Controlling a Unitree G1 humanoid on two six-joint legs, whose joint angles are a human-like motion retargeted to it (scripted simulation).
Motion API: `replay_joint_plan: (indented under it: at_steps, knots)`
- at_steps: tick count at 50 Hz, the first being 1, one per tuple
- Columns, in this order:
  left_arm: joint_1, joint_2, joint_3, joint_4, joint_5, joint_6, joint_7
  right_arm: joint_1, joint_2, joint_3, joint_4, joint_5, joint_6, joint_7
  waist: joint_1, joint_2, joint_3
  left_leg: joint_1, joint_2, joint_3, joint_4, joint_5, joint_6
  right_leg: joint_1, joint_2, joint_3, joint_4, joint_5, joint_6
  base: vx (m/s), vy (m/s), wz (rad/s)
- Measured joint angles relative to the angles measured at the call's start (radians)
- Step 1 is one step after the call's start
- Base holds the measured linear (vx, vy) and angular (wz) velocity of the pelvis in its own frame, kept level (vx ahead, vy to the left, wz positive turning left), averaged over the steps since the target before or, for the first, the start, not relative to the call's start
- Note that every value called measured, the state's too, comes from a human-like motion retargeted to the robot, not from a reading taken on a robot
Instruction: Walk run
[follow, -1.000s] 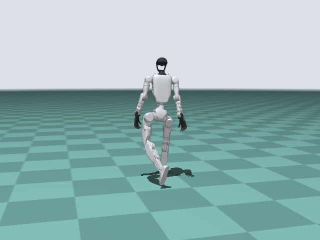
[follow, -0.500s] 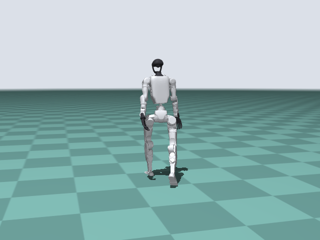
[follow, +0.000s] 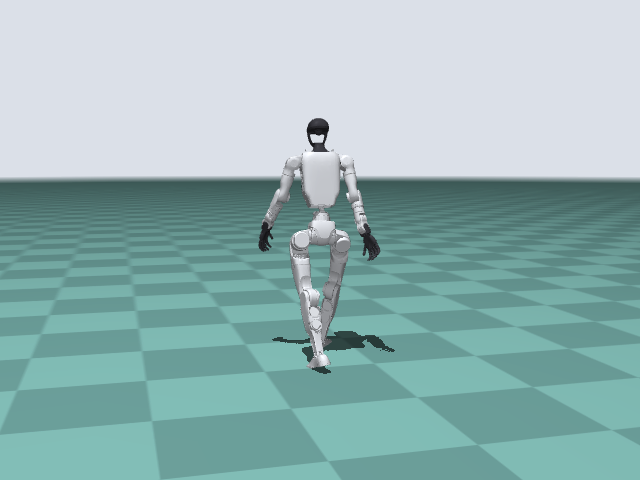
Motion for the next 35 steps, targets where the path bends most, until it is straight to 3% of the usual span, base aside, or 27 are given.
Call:
replay_joint_plan:
  at_steps: [3, 5, 6, 7, 10, 13, 15, 18, 20, 23, 26, 28, 30, 33, 35]
  knots:
    - [0.102, -0.075, 0.045, 0.066, 0.069, 0.027, -0.007, -0.029, -0.034, 0.042, -0.004, -0.109, 0.015, -0.010, -0.056, 0.041, 0.009, 0.008, 0.046, 0.070, 0.155, 0.308, -0.042, 0.015, -0.026, 0.196, 0.143, -0.037, 0.027, 1.41, 0.02, 0.35]
    - [0.155, -0.115, 0.079, 0.146, 0.146, 0.059, -0.021, -0.044, -0.047, 0.082, -0.023, -0.174, 0.016, -0.028, -0.036, 0.006, 0.000, -0.031, 0.030, 0.173, 0.325, 0.504, -0.034, 0.113, -0.044, 0.211, 0.111, -0.094, 0.019, 1.10, 0.01, -0.23]
    - [0.172, -0.112, 0.077, 0.193, 0.179, 0.073, -0.038, -0.052, -0.048, 0.099, -0.034, -0.183, 0.003, -0.029, -0.028, -0.023, 0.003, -0.056, 0.034, 0.221, 0.434, 0.538, -0.009, 0.161, -0.067, 0.222, 0.096, -0.108, 0.026, 1.07, -0.09, -0.28]
    - [0.189, -0.107, 0.069, 0.238, 0.210, 0.083, -0.049, -0.063, -0.046, 0.105, -0.047, -0.184, -0.003, -0.030, -0.015, -0.051, 0.009, -0.096, 0.048, 0.257, 0.553, 0.535, 0.008, 0.208, -0.087, 0.226, 0.083, -0.123, 0.034, 1.15, -0.14, 0.19]
    - [0.240, -0.100, 0.045, 0.326, 0.262, 0.078, 0.007, -0.113, -0.014, 0.056, -0.086, -0.125, 0.032, -0.046, 0.063, -0.093, 0.031, -0.274, 0.129, 0.272, 0.837, 0.367, -0.005, 0.323, -0.087, 0.218, 0.032, -0.152, 0.055, 0.84, -0.09, -0.13]
    - [0.311, -0.132, 0.134, 0.384, 0.230, 0.048, 0.142, -0.187, 0.016, 0.057, -0.131, 0.015, 0.040, -0.099, 0.117, -0.089, 0.043, -0.460, 0.101, 0.189, 0.866, 0.317, -0.038, 0.441, -0.022, 0.217, -0.081, -0.144, 0.062, 0.94, -0.06, -0.63]
    - [0.355, -0.154, 0.195, 0.413, 0.162, 0.035, 0.172, -0.241, 0.025, 0.070, -0.167, 0.086, 0.016, -0.110, 0.152, -0.082, 0.035, -0.558, 0.135, 0.229, 0.805, 0.262, 0.003, 0.494, 0.019, 0.232, -0.129, -0.155, 0.069, 0.91, -0.04, -0.71]
    - [0.408, -0.181, 0.276, 0.449, 0.084, 0.037, 0.139, -0.301, 0.035, 0.081, -0.239, 0.104, -0.010, -0.097, 0.185, -0.054, 0.034, -0.659, 0.208, 0.331, 0.609, 0.199, 0.130, 0.594, 0.074, 0.234, -0.186, -0.185, 0.097, 1.01, 0.04, -0.49]
    - [0.420, -0.190, 0.306, 0.474, 0.056, 0.091, 0.111, -0.335, 0.032, 0.097, -0.294, 0.096, -0.026, -0.089, 0.211, -0.036, 0.044, -0.694, 0.211, 0.387, 0.409, 0.145, 0.185, 0.661, 0.106, 0.243, -0.219, -0.204, 0.118, 0.83, 0.10, -0.59]
    - [0.413, -0.171, 0.305, 0.518, 0.095, 0.214, 0.012, -0.354, 0.016, 0.142, -0.364, 0.088, -0.050, -0.084, 0.260, -0.042, 0.048, -0.774, 0.122, 0.234, 0.146, 0.144, 0.187, 0.739, 0.115, 0.274, -0.233, -0.226, 0.152, 0.95, 0.12, -0.63]
    - [0.402, -0.144, 0.280, 0.528, 0.193, 0.263, -0.094, -0.344, 0.013, 0.152, -0.390, 0.053, -0.067, -0.078, 0.286, -0.056, 0.028, -0.789, 0.088, 0.183, 0.081, 0.168, 0.210, 0.788, 0.105, 0.299, -0.201, -0.214, 0.217, 1.19, 0.19, -0.29]
    - [0.405, -0.136, 0.272, 0.507, 0.252, 0.265, -0.113, -0.313, 0.019, 0.150, -0.383, 0.015, -0.080, -0.062, 0.305, -0.044, 0.016, -0.757, 0.102, 0.227, 0.127, 0.223, 0.219, 0.828, 0.119, 0.337, -0.158, -0.163, 0.265, 1.47, 0.26, -0.52]
    - [0.403, -0.134, 0.291, 0.482, 0.287, 0.248, -0.086, -0.267, 0.025, 0.146, -0.359, -0.027, -0.093, -0.038, 0.304, -0.032, -0.001, -0.728, 0.145, 0.206, 0.185, 0.231, 0.234, 0.844, 0.136, 0.341, -0.083, -0.028, 0.281, 1.04, 0.10, -0.48]
    - [0.375, -0.147, 0.340, 0.429, 0.205, 0.209, -0.053, -0.204, 0.047, 0.187, -0.274, -0.061, -0.057, -0.086, 0.285, -0.001, -0.004, -0.670, 0.160, 0.056, 0.261, 0.110, 0.232, 0.775, 0.098, 0.237, 0.194, 0.287, 0.246, 1.16, 0.09, -0.59]
    - [0.349, -0.145, 0.333, 0.393, 0.106, 0.189, -0.063, -0.179, 0.032, 0.226, -0.191, -0.078, -0.003, -0.167, 0.272, 0.022, -0.005, -0.565, 0.214, 0.155, 0.235, 0.059, 0.233, 0.697, 0.070, 0.177, 0.416, 0.348, 0.198, 1.05, 0.15, -0.33]
